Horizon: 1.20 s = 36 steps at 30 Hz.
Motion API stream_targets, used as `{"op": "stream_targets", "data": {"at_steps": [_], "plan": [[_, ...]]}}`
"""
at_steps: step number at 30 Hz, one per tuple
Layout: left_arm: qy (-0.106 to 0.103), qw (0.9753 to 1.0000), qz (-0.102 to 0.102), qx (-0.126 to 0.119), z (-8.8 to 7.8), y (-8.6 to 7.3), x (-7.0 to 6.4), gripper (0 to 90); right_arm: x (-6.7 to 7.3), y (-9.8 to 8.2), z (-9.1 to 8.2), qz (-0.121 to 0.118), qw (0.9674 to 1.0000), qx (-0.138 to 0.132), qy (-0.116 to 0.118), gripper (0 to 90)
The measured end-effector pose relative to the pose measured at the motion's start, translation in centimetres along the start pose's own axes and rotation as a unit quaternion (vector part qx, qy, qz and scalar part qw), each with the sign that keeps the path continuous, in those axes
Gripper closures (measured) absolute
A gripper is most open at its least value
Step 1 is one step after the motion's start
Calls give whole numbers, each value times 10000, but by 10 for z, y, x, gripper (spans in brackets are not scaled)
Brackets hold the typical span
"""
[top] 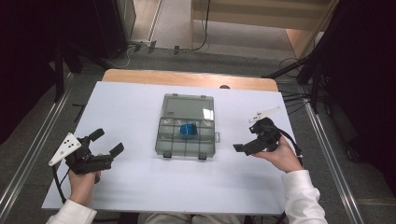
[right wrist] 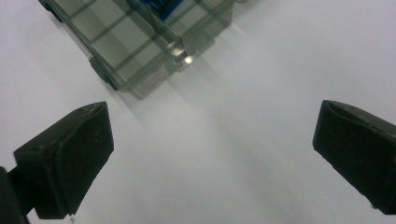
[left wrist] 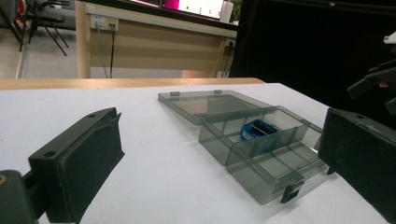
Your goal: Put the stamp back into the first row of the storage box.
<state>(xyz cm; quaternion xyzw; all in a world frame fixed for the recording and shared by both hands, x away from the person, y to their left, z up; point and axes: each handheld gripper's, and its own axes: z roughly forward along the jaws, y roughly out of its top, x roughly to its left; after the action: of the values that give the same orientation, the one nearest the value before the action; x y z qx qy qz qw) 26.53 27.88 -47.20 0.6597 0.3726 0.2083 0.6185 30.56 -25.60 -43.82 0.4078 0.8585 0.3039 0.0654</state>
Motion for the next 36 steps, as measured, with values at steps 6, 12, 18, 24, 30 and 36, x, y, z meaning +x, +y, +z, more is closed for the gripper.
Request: {"op": "stream_targets", "data": {"at_steps": [6,12,18,24,30,36], "plan": [[-42,10000,1,36,1,-1,-1,0,-6,-30,-5,216,9988,-360,-236,0],[-71,9999,0,87,1,-1,-2,0,-10,-52,-7,510,9937,-864,-499,0],[-110,9998,50,152,1,-2,-3,0,-5,-70,-5,622,9904,-1100,-556,0],[24,9979,499,406,3,-4,-4,0,4,-87,1,520,9874,-1354,-639,0],[-45,9979,480,427,3,-4,-5,0,8,-104,1,495,9729,-2083,-869,0],[-130,9975,477,509,6,-5,-7,0,9,-114,-1,527,9544,-2667,-1229,0]]}}
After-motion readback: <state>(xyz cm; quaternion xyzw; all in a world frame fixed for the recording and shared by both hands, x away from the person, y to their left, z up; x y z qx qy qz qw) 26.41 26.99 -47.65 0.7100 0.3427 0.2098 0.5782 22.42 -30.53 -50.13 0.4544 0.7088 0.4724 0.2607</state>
